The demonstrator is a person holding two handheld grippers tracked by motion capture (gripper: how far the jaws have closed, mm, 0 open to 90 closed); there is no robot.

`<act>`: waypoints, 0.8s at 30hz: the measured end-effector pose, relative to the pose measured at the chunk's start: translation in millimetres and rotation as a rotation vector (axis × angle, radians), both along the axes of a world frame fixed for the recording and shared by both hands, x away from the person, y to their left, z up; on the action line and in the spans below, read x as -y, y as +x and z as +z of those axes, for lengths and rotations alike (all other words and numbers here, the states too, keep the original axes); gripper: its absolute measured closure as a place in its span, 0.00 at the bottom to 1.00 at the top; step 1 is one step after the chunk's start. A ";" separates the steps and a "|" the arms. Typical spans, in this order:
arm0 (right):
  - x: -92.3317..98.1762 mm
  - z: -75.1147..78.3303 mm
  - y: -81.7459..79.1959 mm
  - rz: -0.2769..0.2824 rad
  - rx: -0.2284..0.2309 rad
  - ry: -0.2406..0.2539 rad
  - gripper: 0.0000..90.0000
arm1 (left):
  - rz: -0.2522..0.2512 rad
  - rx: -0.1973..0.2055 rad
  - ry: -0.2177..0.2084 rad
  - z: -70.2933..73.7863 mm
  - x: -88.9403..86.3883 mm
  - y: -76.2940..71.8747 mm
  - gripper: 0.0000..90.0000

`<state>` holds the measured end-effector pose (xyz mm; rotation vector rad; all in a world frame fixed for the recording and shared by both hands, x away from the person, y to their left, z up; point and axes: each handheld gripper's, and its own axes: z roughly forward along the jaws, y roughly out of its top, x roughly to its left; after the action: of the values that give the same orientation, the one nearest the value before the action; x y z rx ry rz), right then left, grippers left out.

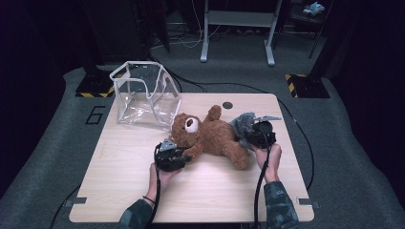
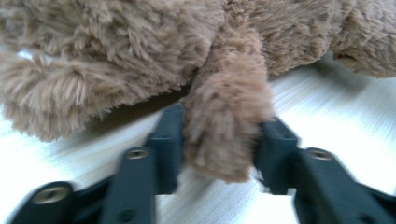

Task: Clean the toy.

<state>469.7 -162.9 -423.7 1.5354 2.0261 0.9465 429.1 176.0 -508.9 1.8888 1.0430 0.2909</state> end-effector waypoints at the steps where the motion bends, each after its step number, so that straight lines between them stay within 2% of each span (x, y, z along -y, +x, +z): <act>1: -7.2 2.5 0.8 0.026 0.011 0.005 0.83 | 0.003 -0.002 0.000 -0.2 0.6 0.2 0.56; 3: -13.4 1.9 2.9 0.037 0.005 -0.001 0.83 | 0.004 -0.002 -0.005 -0.6 1.7 0.3 0.57; 4: -22.1 -6.9 11.1 0.040 -0.024 -0.023 0.83 | -0.010 0.003 0.011 -0.5 2.9 0.3 0.66; 5: -22.1 -6.9 11.1 0.040 -0.024 -0.023 0.83 | -0.010 0.003 0.011 -0.5 2.9 0.3 0.71; 7: -22.3 -21.2 21.0 0.019 -0.061 -0.039 0.84 | -0.018 0.011 0.020 0.1 3.3 -0.2 0.74; 8: -15.0 -34.6 28.6 -0.017 -0.096 -0.035 0.84 | -0.022 0.010 0.016 0.4 3.7 -0.2 0.78; 9: -10.5 -39.7 31.1 -0.040 -0.114 -0.043 0.84 | -0.022 0.010 0.016 0.4 3.7 -0.2 0.80; 10: -6.1 -43.9 32.6 -0.069 -0.133 -0.050 0.84 | -0.028 0.013 0.020 0.9 3.4 0.0 0.80; 11: -6.1 -43.9 32.6 -0.069 -0.133 -0.050 0.84 | -0.028 0.013 0.020 0.9 3.4 0.0 0.80; 12: 4.4 -49.8 33.9 -0.109 -0.160 -0.079 0.84 | -0.031 0.013 0.022 1.5 2.7 0.0 0.80; 13: 4.4 -49.8 33.9 -0.109 -0.160 -0.079 0.84 | -0.031 0.013 0.022 1.5 2.7 0.0 0.80; 14: 15.2 -51.5 31.6 -0.132 -0.174 -0.075 0.83 | -0.029 0.010 0.010 1.2 2.1 -0.3 0.80; 17: 21.2 -44.8 24.3 -0.135 -0.158 -0.050 0.83 | -0.030 0.007 0.008 1.1 1.9 -0.5 0.80; 18: 21.9 -31.9 14.8 -0.097 -0.117 -0.021 0.83 | -0.031 0.009 0.002 1.0 2.3 -0.7 0.80; 20: 16.1 -16.7 4.5 -0.042 -0.076 0.004 0.83 | -0.034 0.012 -0.001 1.3 3.3 -1.2 0.80; 21: 16.1 -16.7 4.5 -0.042 -0.076 0.004 0.83 | -0.034 0.012 -0.001 1.3 3.3 -1.2 0.80; 22: 5.7 -5.3 -3.6 0.014 -0.043 0.010 0.83 | -0.035 0.011 -0.001 1.8 4.3 -1.9 0.80; 24: -6.1 -2.5 -6.8 0.051 -0.037 -0.002 0.83 | -0.036 0.014 0.002 1.6 5.5 -2.0 0.81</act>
<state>462.9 -156.7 -426.2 1.5174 2.1006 0.9424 427.1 170.5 -507.2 1.9026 0.9986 0.2846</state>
